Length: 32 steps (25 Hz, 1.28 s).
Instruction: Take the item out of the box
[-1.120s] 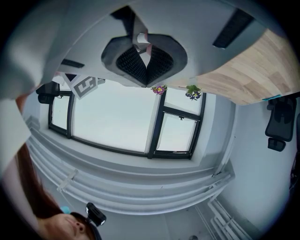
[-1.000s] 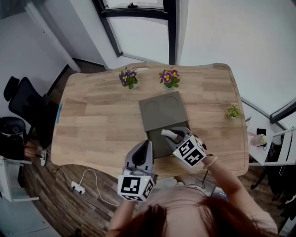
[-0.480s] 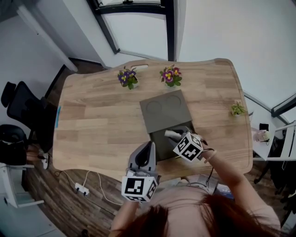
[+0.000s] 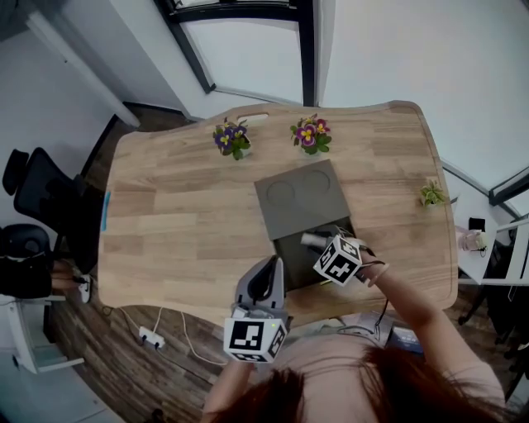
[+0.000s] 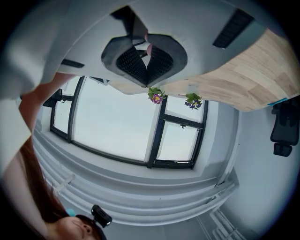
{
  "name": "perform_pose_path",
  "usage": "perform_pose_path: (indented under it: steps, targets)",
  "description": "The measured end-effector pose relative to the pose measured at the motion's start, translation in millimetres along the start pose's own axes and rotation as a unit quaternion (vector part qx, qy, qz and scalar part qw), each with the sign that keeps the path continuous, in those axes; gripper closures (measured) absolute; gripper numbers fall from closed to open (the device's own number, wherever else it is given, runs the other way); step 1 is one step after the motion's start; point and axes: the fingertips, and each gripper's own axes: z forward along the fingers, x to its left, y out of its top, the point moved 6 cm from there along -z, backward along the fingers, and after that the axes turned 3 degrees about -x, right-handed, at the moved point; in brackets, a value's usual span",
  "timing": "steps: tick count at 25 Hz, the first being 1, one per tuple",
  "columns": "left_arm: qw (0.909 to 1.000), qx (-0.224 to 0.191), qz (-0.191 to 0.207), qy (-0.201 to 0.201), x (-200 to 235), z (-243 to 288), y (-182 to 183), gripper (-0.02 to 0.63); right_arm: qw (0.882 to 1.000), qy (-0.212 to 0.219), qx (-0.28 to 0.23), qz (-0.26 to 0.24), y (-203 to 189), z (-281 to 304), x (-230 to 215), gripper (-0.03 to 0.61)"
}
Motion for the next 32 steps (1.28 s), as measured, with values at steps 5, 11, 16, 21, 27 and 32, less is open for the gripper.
perform_pose_path:
  steps: [5,11,16,21,27,32]
  targets:
    - [1.0,0.002,-0.001,0.002,2.7,0.3,-2.0,0.611,1.0,0.007,0.022,-0.001,-5.4,9.0,0.4,0.433]
    - [1.0,0.003,-0.005,0.007,4.0,-2.3,-2.5,0.611,1.0,0.01,0.026,0.003,-6.1,10.0,1.2,0.443]
    - [0.9998,-0.005,-0.008,0.015,3.7,-7.3,-0.7,0.611,0.999,0.01,0.029,-0.011,-5.7,9.8,2.0,0.448]
    - [0.9997,-0.01,-0.004,0.022,1.1,-13.5,0.5,0.611,1.0,0.001,0.017,-0.027,-4.4,3.0,5.5,0.448]
    - [0.9993,-0.023,-0.004,0.028,-6.6,-25.4,3.2,0.611,1.0,-0.012,-0.009,-0.028,2.4,-15.3,13.8,0.448]
    - [0.9994,-0.025,0.01,0.022,-20.2,-35.4,2.6,0.611,0.999,-0.026,-0.033,-0.026,6.0,-34.9,19.0,0.448]
